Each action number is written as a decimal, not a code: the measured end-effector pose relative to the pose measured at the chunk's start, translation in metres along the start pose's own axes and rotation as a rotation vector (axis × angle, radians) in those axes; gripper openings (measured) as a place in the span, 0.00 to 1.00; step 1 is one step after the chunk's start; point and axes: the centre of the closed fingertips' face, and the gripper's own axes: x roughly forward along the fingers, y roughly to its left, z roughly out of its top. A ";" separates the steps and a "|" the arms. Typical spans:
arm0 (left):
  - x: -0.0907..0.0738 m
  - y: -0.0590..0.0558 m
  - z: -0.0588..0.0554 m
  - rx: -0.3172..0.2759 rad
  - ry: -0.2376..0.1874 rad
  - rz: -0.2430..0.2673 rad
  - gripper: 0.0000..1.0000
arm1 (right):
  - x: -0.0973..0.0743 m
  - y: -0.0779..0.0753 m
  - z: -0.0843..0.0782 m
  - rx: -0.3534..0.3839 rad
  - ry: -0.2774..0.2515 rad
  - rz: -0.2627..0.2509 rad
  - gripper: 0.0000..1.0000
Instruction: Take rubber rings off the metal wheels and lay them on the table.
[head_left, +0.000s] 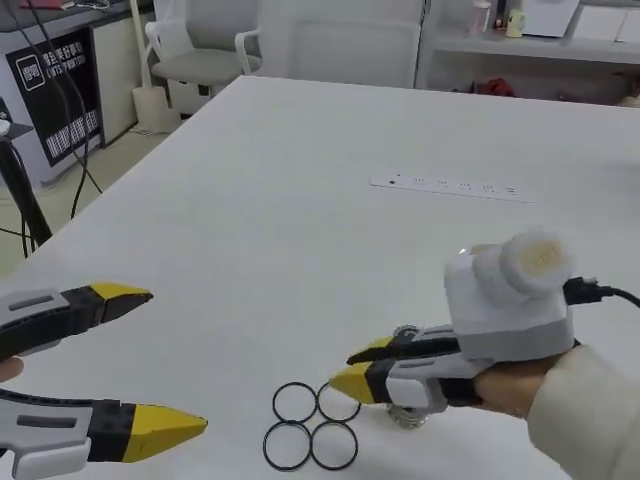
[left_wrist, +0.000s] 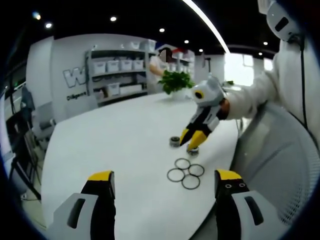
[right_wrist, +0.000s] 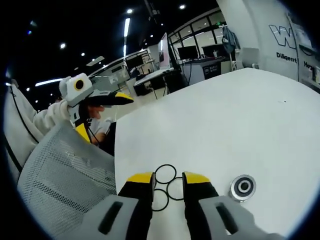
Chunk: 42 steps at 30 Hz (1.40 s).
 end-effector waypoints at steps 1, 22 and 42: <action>0.000 0.000 0.000 0.001 0.000 0.000 0.83 | -0.005 -0.002 0.004 -0.001 -0.012 -0.007 0.22; 0.010 -0.003 -0.003 -0.002 0.015 -0.023 0.84 | -0.089 -0.013 0.005 -0.064 -0.112 -0.107 0.54; 0.015 -0.001 -0.023 -0.045 0.050 -0.034 1.00 | -0.129 -0.006 -0.051 -0.021 -0.088 -0.183 0.85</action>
